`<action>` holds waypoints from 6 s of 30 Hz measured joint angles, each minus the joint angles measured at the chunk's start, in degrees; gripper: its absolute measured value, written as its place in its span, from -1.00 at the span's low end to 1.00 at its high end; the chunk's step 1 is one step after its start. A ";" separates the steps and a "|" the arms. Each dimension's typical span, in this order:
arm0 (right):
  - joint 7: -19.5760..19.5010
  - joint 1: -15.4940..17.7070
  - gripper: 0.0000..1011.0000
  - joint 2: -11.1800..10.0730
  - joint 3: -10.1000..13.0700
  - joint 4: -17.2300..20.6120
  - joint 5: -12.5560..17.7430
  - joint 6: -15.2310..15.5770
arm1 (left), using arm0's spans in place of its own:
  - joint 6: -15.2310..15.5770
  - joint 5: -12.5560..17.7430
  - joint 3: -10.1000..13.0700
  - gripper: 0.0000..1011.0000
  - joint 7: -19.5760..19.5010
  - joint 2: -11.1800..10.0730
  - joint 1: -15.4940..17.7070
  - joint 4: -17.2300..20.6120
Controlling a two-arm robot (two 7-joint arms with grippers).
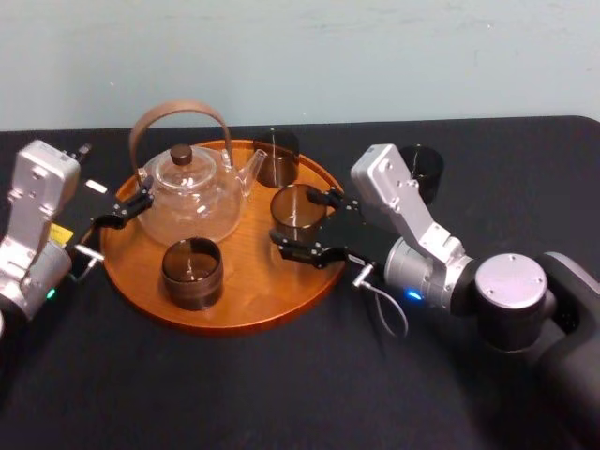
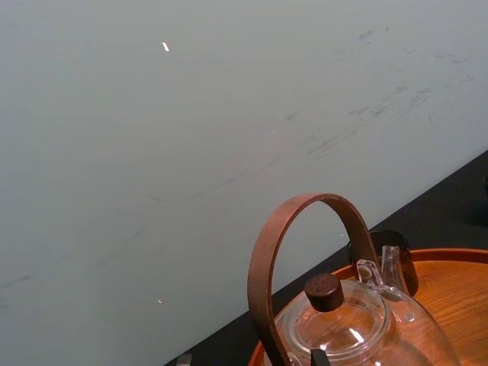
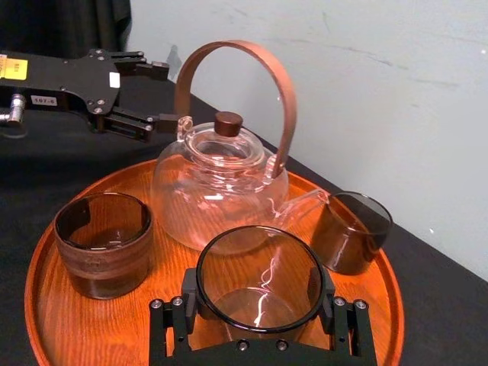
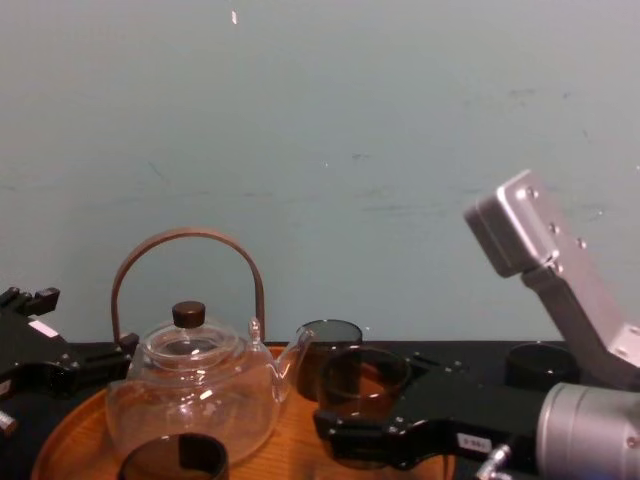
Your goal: Pick up the glass from the table and place it on the tray.
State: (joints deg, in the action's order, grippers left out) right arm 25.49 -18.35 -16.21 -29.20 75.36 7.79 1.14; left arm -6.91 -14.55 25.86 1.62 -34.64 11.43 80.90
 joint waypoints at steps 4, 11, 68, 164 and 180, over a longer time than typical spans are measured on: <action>0.02 -1.00 0.80 0.97 -0.85 -1.67 -0.89 -0.67 | 0.00 0.00 0.00 1.00 0.00 0.00 0.00 0.00; 0.48 -2.23 0.80 2.72 -1.96 -4.71 -1.64 -1.39 | 0.00 0.00 0.00 1.00 0.00 0.00 0.00 0.00; 1.12 -2.82 0.89 5.88 -3.48 -11.38 -3.61 -4.75 | 0.00 0.00 0.00 1.00 0.00 0.00 0.00 0.00; -6.14 -3.10 0.98 -1.18 14.25 -12.47 -1.53 3.66 | 0.00 0.00 0.00 1.00 0.00 0.00 0.00 0.00; -6.11 -8.73 0.98 1.19 13.12 -20.43 -2.93 1.46 | 0.00 0.00 0.00 1.00 0.00 0.00 0.00 0.00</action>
State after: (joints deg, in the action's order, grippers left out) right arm 19.38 -27.08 -15.02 -16.08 54.93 4.86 2.60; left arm -6.90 -14.55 25.86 1.62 -34.64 11.43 80.90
